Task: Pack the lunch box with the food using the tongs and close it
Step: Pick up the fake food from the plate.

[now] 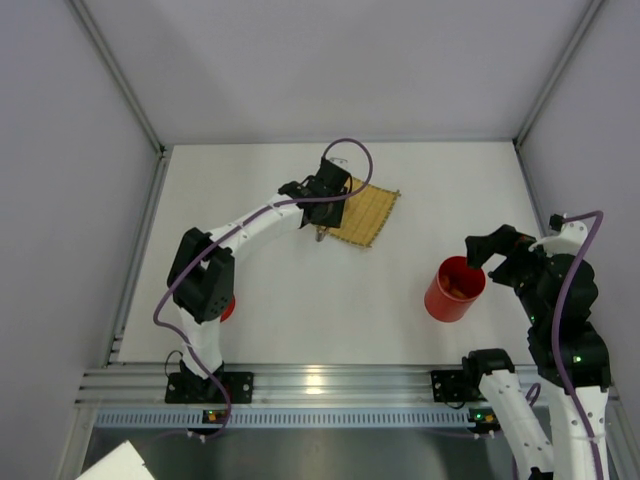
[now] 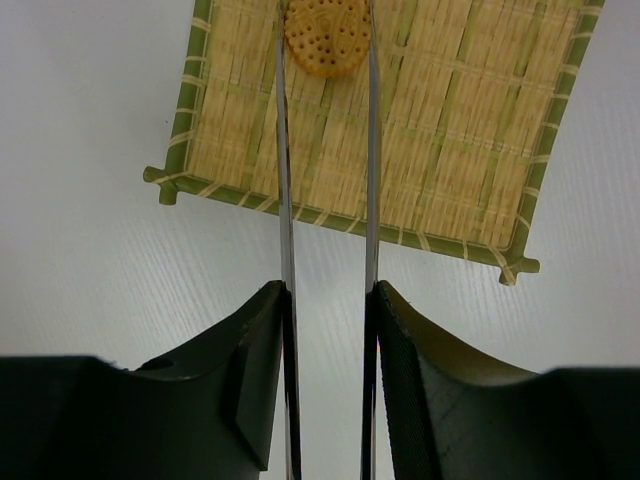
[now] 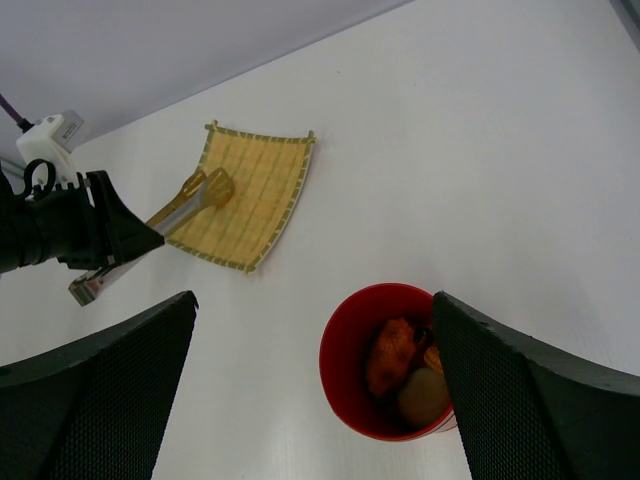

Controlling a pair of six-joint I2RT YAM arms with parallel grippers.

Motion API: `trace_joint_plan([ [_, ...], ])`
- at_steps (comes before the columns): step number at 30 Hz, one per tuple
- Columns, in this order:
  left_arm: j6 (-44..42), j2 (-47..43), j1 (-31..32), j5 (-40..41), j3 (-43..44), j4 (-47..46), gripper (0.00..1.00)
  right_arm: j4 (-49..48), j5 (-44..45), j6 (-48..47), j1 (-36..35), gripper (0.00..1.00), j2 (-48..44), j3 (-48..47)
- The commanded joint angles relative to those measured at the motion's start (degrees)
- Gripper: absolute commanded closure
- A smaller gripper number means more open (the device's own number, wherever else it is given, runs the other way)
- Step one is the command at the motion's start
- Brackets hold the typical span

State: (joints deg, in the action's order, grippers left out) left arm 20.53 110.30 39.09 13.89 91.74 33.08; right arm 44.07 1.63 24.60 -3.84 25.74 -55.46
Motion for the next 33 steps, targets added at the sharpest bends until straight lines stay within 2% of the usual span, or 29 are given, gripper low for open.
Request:
trace_joint_plan([
  [1, -0.23, -0.79, -0.16, -0.44, 2.21, -1.09, 0.62, -2.85, -0.31, -0.69, 0.67, 0.01, 0.37, 0.00],
  [5, -0.14, -1.93, -0.16, -0.27, 2.12, -0.30, 0.68, -2.85, -0.40, -0.60, 0.67, 0.01, 0.28, -0.17],
  [16, -0.76, -7.90, 1.95, -0.18, 3.97, 2.42, 0.69, -2.85, -0.66, -0.25, 0.67, 0.01, 0.54, -0.52],
  [25, -1.20, -13.70, 9.77, 2.63, 6.43, 5.50, 0.68, -2.68, -0.57, -0.17, 0.67, 0.01, 0.54, -0.79],
  [33, -1.29, -17.57, 21.98, 5.62, 7.49, 8.67, 0.67, -2.68, -0.57, -0.17, 0.67, 0.01, 0.72, -0.88],
])
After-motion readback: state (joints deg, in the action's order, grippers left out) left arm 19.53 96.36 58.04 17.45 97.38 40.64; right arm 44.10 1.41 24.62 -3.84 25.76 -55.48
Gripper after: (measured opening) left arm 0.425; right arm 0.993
